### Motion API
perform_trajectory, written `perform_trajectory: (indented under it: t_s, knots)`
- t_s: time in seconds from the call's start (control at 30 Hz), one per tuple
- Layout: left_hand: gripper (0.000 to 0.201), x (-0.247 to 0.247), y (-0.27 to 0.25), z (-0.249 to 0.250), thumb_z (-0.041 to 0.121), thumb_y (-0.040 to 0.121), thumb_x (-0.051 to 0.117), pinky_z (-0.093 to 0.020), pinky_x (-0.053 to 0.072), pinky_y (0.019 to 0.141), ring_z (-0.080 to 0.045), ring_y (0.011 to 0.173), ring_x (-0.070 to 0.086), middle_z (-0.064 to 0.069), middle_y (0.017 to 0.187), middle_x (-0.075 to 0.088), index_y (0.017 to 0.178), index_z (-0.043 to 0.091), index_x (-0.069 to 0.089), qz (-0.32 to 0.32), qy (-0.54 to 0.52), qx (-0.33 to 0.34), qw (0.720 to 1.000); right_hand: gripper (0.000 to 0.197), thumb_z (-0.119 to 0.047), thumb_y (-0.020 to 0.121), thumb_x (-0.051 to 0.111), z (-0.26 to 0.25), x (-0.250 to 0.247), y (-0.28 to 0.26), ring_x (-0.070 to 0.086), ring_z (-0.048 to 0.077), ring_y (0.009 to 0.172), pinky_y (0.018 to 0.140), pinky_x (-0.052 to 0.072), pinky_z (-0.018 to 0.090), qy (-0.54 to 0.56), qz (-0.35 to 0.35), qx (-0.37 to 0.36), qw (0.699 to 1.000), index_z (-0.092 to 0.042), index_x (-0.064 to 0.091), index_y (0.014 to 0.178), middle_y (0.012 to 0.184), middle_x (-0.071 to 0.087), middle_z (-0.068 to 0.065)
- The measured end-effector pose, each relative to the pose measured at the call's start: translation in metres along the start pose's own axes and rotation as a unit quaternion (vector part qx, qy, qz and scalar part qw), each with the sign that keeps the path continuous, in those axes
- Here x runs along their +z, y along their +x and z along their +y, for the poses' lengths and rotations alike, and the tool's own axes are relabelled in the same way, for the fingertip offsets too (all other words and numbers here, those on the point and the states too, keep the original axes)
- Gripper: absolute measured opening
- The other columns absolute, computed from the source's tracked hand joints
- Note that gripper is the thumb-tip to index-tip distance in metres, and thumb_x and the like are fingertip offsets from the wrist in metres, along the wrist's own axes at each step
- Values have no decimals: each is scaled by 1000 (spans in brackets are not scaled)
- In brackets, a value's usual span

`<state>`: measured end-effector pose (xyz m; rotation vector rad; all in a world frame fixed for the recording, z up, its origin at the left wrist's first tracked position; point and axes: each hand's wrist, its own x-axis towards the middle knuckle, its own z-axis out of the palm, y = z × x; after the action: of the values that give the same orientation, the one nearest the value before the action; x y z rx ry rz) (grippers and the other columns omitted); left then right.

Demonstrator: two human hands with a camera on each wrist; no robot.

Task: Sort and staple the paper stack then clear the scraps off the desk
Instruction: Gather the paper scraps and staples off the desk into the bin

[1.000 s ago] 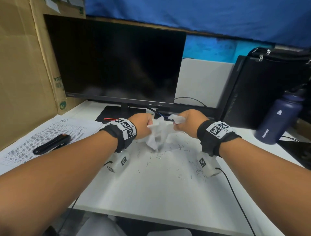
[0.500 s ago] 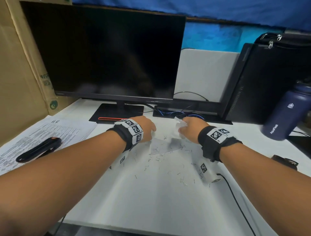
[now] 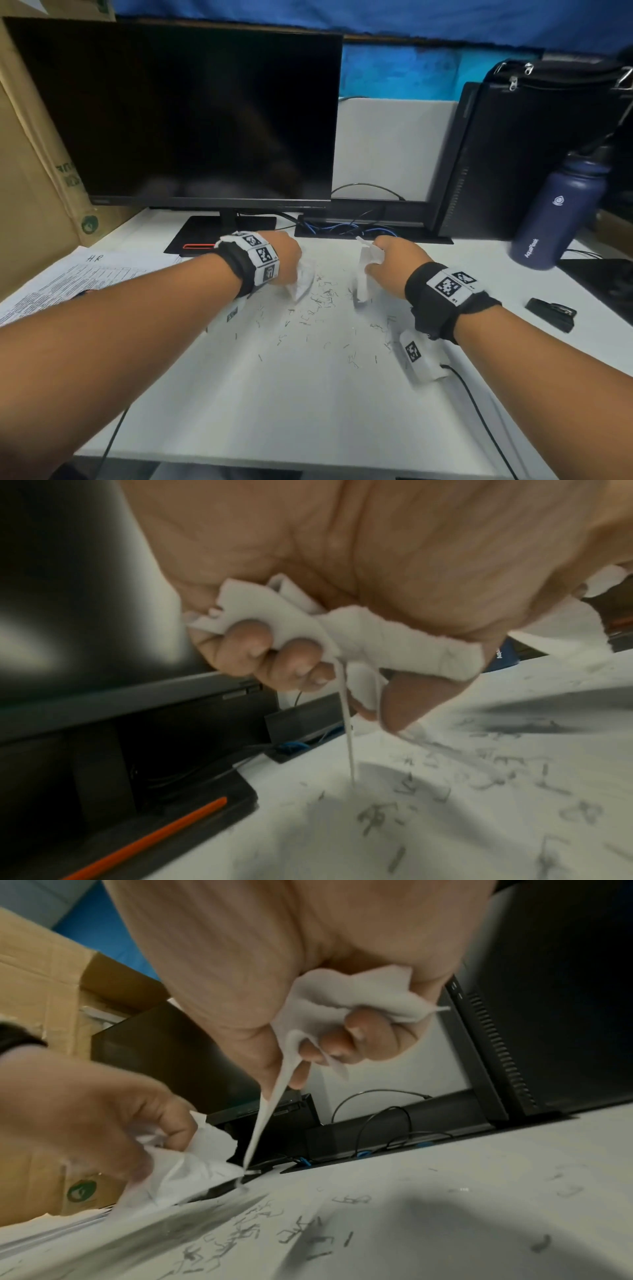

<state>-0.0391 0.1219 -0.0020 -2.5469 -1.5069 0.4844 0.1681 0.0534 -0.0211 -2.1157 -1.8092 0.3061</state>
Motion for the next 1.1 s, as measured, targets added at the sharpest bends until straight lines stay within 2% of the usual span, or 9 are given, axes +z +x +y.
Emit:
perform_trajectory:
  t_s: [0.23,0.6,0.67,0.77,0.83,0.9,1.0,1.03,1.1]
  knots:
    - [31,-21,-29,7,31,92,49,-29,52,64,-24,85,66,-3,101,65,112,15,67,19,77,18,997,4,-25,95,50,-17,-1,-17,53,17,75,68,41,28,-23,12,-27,999,-21,48,94,87,56,-1]
    - [27,-10,-54,7,33,89,51,-30,54,67,-21,84,63,3,93,60,105,18,67,61,25,-23,998,23,-9,93,43,-15,-4,-45,63,30,67,64,60,45,202,9,6,979,-29,46,105,90,62,12]
    - [24,-13,-59,0,33,90,51,-31,52,69,-19,81,61,4,82,55,99,16,65,91,-35,-44,994,8,-22,97,44,-14,-10,-55,59,28,71,66,55,42,222,41,3,974,-26,48,103,88,62,12]
    - [18,-17,-76,-6,24,91,51,-32,51,70,-22,77,60,0,77,59,88,10,63,144,-191,-100,966,43,-59,95,37,-19,-24,-84,52,17,71,63,42,32,277,37,19,960,-20,51,105,83,55,0]
    - [12,-10,-89,-11,14,82,55,-28,43,58,-27,64,53,-7,70,58,71,11,58,206,-410,-161,874,62,-66,95,24,-20,-30,-109,43,16,68,65,38,29,372,-18,50,927,-14,56,104,81,48,-2]
    - [20,0,-111,-10,6,74,51,-23,27,46,-22,51,38,-7,61,46,58,17,47,242,-650,-195,693,54,-53,99,30,-15,-29,-135,32,16,64,56,29,28,459,-57,47,886,-11,64,96,83,40,5]
    - [29,20,-152,10,-5,79,39,-19,12,41,-12,43,33,1,58,40,65,18,51,143,-869,-128,455,30,-21,83,41,2,-16,-170,21,18,56,53,12,30,536,-206,-7,818,-8,66,90,72,36,6]
    - [37,27,-164,23,-6,79,37,-19,11,42,-10,41,33,3,54,45,79,18,64,94,-900,-97,414,31,-16,77,39,8,-8,-181,20,18,53,51,10,29,556,-277,-20,783,-6,65,91,66,38,5]
    - [49,41,-179,52,-7,80,34,-17,11,42,-8,36,32,3,51,52,104,15,70,4,-911,-43,409,34,-13,72,39,20,16,-204,24,15,48,44,10,25,586,-388,-2,712,-4,64,92,60,43,4]
